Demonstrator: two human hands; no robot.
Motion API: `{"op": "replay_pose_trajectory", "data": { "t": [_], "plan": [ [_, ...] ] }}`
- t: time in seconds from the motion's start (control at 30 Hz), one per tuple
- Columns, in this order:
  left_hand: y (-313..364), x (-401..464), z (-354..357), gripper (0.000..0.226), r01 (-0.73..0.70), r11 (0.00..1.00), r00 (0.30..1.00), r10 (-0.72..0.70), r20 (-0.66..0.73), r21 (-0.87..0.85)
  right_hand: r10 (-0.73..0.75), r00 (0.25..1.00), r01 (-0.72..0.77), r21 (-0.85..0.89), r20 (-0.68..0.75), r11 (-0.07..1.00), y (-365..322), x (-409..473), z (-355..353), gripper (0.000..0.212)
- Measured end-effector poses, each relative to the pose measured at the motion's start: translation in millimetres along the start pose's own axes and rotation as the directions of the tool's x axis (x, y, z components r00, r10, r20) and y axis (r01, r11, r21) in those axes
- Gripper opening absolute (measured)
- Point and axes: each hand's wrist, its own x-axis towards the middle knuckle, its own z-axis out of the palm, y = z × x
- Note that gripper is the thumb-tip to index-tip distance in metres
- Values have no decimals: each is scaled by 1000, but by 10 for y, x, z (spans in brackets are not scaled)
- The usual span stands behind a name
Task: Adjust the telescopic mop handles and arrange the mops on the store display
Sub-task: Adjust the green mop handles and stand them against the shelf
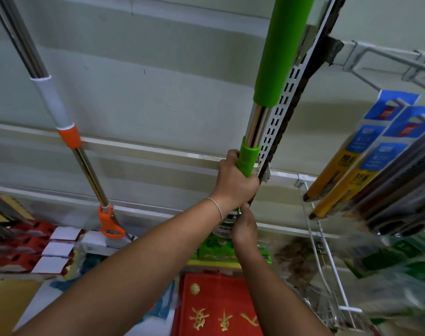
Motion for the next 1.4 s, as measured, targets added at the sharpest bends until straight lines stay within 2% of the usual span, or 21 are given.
{"op": "replay_pose_trajectory", "data": {
  "t": [0.17, 0.3, 0.43, 0.53, 0.63, 0.8, 1.0, 1.03, 1.13, 1.2, 1.4],
  "plan": [
    [-96, 35, -11, 33, 7, 987, 999, -14, 45, 162, 22, 1000, -22, 25, 16, 999, 8, -17, -35, 52],
    [-47, 24, -114, 35, -37, 975, 993, 12, 116, 218, 41, 999, -41, 51, 16, 998, 15, -77, -32, 68],
    [-29, -42, -201, 57, -53, 974, 979, 8, 205, 218, 19, 1000, -18, 28, -9, 999, 0, -133, -88, 68],
    [-70, -105, -238, 52, -90, 972, 969, 35, 245, 216, -19, 999, 19, 17, -27, 1000, -15, -175, -109, 71],
    [-148, -159, -254, 47, -121, 955, 965, 49, 256, 270, -44, 998, 45, 26, -51, 999, -4, -222, -141, 60],
    [-193, -283, -287, 47, -61, 898, 980, -28, 196, 436, -183, 978, 190, 62, -98, 980, 41, -369, -225, 34],
    [-134, -283, -305, 27, -59, 875, 974, -56, 221, 480, -288, 956, 286, 30, 55, 958, 206, -457, -262, 9],
    [-119, -272, -312, 26, -62, 875, 969, -61, 238, 480, -283, 956, 284, -1, 71, 959, 241, -452, -261, 9],
    [-82, -241, -314, 30, -36, 876, 960, -103, 260, 481, -291, 951, 308, -202, 110, 930, 333, -407, -260, 41],
    [-79, -227, -302, 30, -20, 874, 955, -126, 267, 485, -284, 950, 309, -267, 129, 913, 323, -419, -263, 55],
    [-63, -162, -333, 25, -28, 870, 930, -159, 333, 492, -282, 956, 294, -245, 85, 924, 277, -466, -244, 49]
  ]
}}
